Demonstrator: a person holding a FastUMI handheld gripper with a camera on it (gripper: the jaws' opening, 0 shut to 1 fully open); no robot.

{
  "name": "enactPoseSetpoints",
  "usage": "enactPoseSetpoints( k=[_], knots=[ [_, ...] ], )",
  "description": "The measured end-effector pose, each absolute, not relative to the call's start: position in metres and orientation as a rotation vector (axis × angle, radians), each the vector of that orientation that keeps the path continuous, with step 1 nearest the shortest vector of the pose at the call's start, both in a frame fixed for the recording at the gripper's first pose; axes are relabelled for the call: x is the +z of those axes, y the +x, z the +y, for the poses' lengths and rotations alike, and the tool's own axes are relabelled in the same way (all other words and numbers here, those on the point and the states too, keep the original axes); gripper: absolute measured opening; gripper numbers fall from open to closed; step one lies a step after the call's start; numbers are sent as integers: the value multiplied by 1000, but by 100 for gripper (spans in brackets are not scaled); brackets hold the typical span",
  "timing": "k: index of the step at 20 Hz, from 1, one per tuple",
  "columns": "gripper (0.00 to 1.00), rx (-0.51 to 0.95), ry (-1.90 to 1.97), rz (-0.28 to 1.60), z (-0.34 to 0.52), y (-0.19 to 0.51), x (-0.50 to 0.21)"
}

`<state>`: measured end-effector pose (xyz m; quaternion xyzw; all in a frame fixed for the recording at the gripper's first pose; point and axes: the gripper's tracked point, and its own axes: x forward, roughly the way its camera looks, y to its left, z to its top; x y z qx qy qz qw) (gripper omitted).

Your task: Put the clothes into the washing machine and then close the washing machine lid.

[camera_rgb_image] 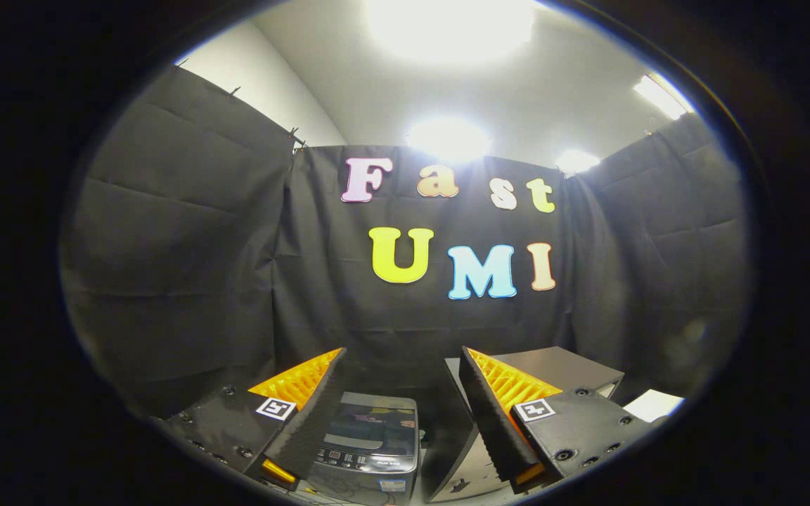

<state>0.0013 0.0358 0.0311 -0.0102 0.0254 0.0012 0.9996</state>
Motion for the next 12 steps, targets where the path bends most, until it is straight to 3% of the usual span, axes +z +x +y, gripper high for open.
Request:
enactPoseSetpoints(
  k=[12],
  knots=[
    [98, 56, -44, 29, 60, -21, 45]
  ],
)
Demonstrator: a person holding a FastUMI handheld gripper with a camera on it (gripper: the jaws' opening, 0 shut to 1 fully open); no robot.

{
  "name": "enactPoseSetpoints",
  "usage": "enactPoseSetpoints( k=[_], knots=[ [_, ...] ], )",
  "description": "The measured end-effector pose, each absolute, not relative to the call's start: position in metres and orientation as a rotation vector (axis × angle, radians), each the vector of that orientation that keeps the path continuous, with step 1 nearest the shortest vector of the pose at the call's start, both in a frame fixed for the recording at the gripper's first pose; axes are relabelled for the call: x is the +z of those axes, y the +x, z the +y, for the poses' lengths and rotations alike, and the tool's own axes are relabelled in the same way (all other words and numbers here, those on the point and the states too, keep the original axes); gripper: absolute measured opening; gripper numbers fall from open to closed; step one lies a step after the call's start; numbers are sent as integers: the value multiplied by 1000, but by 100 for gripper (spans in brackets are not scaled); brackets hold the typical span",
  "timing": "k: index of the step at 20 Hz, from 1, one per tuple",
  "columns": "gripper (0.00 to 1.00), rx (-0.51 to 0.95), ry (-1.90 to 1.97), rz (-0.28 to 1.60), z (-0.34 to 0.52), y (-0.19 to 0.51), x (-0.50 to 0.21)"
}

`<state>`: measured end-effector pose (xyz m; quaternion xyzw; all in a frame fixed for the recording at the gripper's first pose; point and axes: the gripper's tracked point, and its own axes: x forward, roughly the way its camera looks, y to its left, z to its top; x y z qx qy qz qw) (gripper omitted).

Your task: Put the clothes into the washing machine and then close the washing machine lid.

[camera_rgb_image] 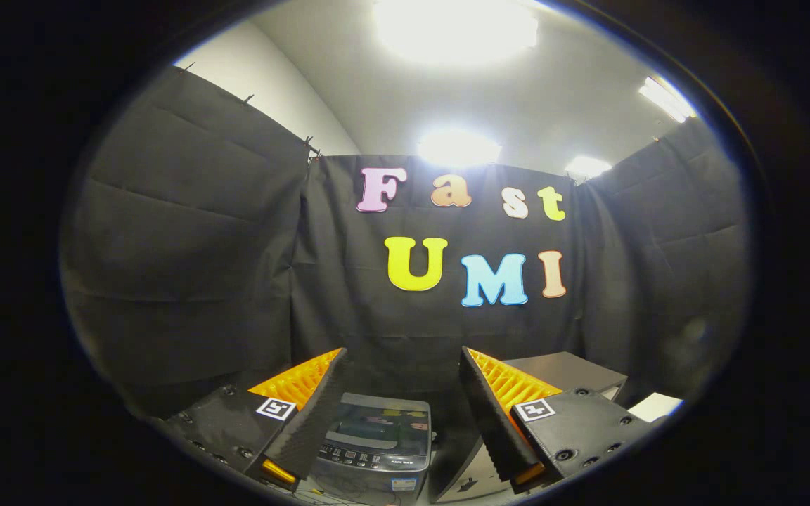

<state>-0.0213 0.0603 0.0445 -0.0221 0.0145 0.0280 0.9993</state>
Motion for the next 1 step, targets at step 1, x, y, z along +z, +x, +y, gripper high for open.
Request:
enactPoseSetpoints(
  k=[1],
  knots=[
    [98, 59, -45, 30, 61, -21, 44]
  ],
)
